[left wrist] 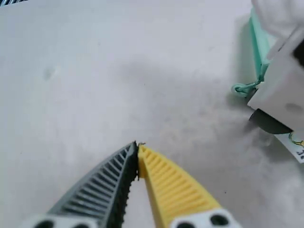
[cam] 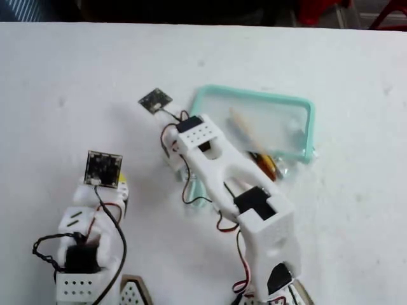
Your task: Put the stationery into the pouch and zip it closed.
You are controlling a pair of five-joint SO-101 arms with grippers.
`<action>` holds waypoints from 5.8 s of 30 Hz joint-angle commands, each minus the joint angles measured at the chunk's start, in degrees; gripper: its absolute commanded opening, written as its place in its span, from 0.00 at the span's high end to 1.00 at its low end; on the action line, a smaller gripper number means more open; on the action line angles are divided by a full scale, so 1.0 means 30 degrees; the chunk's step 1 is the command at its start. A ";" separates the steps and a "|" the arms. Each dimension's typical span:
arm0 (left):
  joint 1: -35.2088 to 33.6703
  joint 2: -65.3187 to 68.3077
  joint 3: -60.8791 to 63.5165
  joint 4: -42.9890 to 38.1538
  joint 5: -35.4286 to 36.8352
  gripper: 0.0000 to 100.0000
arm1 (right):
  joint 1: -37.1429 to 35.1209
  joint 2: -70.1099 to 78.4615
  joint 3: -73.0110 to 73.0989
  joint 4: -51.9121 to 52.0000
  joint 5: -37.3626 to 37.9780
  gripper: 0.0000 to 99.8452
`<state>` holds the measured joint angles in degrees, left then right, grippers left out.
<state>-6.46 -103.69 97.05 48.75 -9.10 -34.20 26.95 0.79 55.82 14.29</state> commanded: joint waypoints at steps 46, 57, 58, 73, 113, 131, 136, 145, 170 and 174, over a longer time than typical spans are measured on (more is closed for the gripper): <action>0.0073 -0.0220 -0.0469 0.0322 -0.1670 0.97 | 0.1597 -1.7128 -0.9436 0.4029 0.0000 0.98; -0.0659 -0.0220 -0.0498 0.0234 -0.1582 0.97 | -0.0044 -1.5429 -0.9612 0.6256 -0.0029 0.98; -0.0659 -0.0220 -0.0527 0.0234 -0.1582 0.97 | -0.0044 -1.5282 -0.9612 0.6168 -0.0029 0.98; -0.2095 -0.0220 -0.2022 0.1495 -0.1582 0.97 | -0.0103 -1.5165 -0.9582 0.7780 -0.0088 0.98; 0.1744 -0.0103 -1.4652 1.1223 -0.6447 0.72 | -0.2388 -1.9062 -0.3458 1.2908 0.1143 0.98; 0.5114 -0.0103 -1.4623 1.0139 -0.6447 0.72 | -0.2447 -2.3897 -0.1963 1.2322 0.3692 0.98; 0.5260 -0.0103 -1.4652 1.0168 -0.6447 0.72 | -0.3619 -2.3985 -0.2081 1.3114 0.3634 0.98; 0.8132 -0.0132 -1.5238 1.0462 -0.6447 0.72 | -0.5700 -2.5392 -0.1582 1.4256 0.3722 0.98; 1.3875 -0.0103 -1.3890 0.8938 -0.5744 0.72 | -0.5817 -2.8733 0.1788 1.4227 0.5685 0.98; 1.5722 -0.0103 -1.3890 1.0168 -0.5744 0.72 | -0.5729 -2.8821 0.1582 1.3934 0.5685 0.98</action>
<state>35.74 -104.84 55.38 76.79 -27.30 -51.52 -59.38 6.33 97.32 30.81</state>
